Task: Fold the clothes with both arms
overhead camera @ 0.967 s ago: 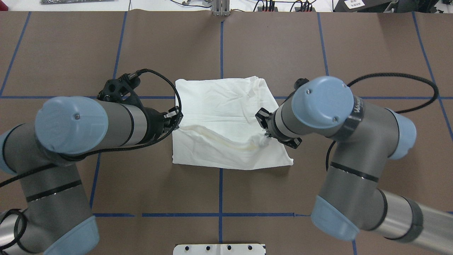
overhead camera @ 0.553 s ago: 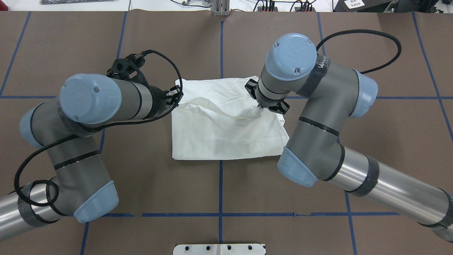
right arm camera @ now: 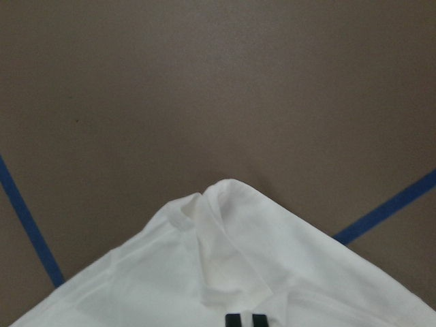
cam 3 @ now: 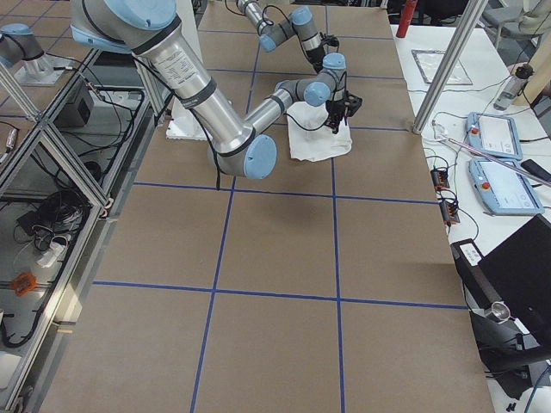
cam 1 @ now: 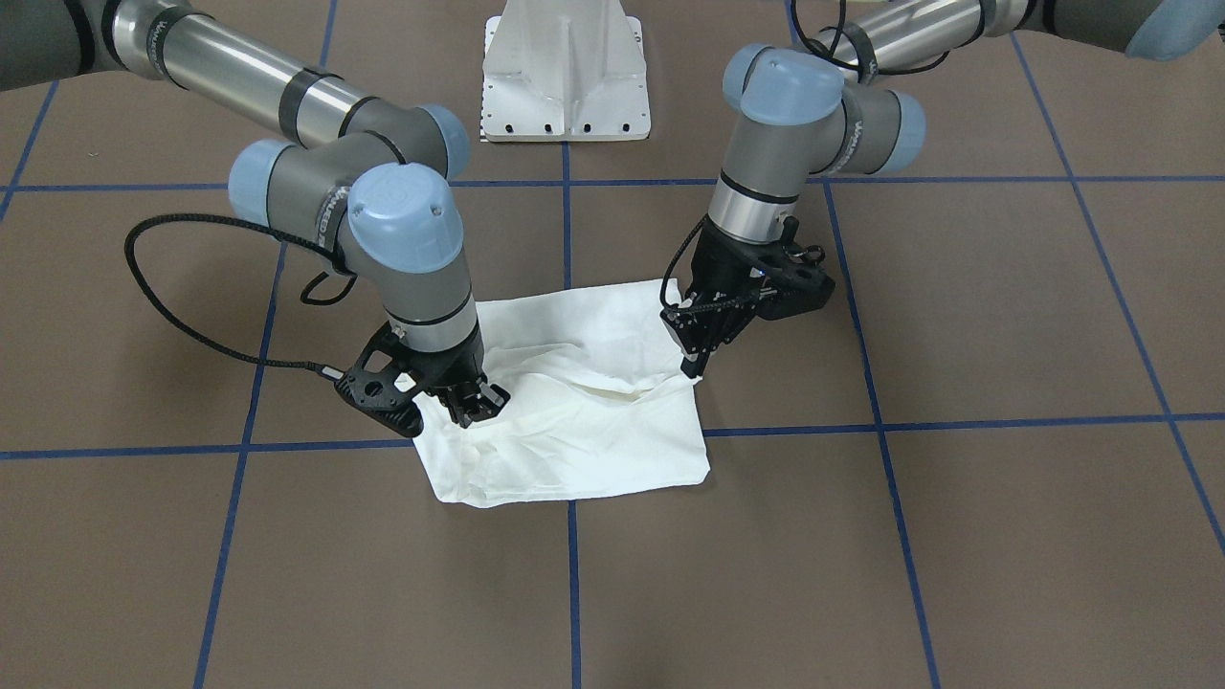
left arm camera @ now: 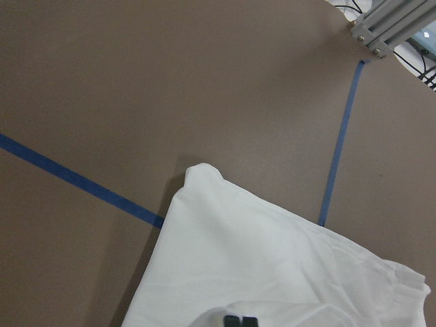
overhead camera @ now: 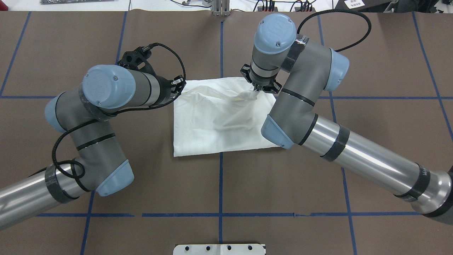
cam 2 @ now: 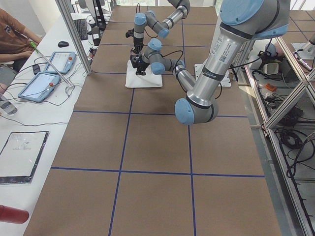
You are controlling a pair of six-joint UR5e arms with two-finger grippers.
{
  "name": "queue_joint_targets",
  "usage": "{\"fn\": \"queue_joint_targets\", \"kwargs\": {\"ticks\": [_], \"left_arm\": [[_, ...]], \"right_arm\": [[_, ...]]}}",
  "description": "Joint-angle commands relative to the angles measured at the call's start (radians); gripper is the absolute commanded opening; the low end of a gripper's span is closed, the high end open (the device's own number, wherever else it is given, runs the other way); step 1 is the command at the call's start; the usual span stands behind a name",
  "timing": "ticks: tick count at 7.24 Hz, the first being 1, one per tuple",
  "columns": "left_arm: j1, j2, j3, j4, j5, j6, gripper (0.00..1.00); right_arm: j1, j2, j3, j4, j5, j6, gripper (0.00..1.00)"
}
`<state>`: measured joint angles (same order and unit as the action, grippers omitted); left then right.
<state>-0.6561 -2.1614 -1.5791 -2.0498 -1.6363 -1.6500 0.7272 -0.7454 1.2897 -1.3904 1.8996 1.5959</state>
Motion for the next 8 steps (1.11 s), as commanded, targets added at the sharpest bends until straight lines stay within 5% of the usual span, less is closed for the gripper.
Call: {"fn": "queue_joint_targets", "kwargs": {"ticks": [1,2,4,7,8], "left_arm": [[-0.08,-0.017,0.131,-0.088,0.004,0.091,1.0],[-0.089,-0.012,0.131,-0.096,0.003,0.101,1.0],[-0.095,0.0,0.113,-0.107,-0.014,0.137,1.0],[-0.134,0.161,-0.101,-0.105,-0.149,0.407,1.0],[-0.178,0.207,-0.146,-0.096,-0.262,0.508,1.0]], "right_arm": [[0.12,0.02,-0.145,0.111,0.117,-0.228,1.0],[0.183,-0.009,-0.151,0.108,0.201,-0.34,1.0],[0.187,-0.055,-0.138,0.116,0.202,-0.387,1.0],[0.276,-0.254,0.073,0.105,0.22,-0.451,1.0],[0.312,-0.346,0.159,0.103,0.26,-0.524,1.0]]}}
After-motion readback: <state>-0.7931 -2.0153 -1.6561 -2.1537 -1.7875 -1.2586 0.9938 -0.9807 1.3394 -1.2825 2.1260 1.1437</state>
